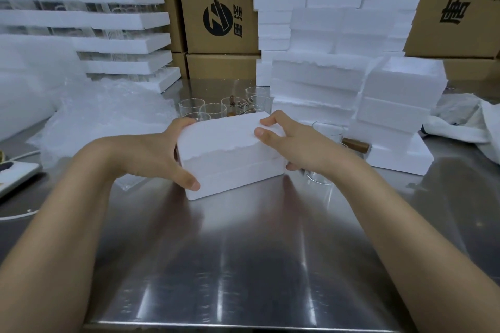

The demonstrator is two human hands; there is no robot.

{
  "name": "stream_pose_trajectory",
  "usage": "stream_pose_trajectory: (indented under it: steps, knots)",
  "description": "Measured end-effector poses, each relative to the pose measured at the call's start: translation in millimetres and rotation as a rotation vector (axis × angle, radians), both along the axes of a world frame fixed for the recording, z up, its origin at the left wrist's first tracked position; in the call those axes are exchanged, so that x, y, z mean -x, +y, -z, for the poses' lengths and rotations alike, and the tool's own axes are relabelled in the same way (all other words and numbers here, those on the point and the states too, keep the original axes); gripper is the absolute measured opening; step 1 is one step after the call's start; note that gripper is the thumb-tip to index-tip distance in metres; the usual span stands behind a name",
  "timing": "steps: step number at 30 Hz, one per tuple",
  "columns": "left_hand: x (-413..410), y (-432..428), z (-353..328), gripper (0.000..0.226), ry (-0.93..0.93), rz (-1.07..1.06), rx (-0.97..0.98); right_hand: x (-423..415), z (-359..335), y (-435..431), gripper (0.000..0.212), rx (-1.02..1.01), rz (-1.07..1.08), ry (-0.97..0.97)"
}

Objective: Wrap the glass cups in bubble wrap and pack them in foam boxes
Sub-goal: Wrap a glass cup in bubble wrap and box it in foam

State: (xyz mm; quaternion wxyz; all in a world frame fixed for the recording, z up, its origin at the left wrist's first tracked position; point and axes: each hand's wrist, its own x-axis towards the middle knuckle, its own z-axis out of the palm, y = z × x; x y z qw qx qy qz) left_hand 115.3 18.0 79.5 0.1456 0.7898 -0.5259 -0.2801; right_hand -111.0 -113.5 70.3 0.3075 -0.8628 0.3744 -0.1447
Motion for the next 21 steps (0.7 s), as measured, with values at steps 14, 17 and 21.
stream_pose_trajectory:
  steps: [14,17,21]
  knots:
    - [0,9,-6,0.121,0.126,0.029,-0.085,1,-2,0,0.04,-0.102,-0.053,0.05]
    - [3,16,-8,0.101,0.258,-0.096,0.016,2,-1,0,0.04,-0.113,-0.042,0.039]
    - [3,11,-3,0.106,0.211,-0.185,-0.105,2,-2,0,0.04,-0.138,-0.028,0.01]
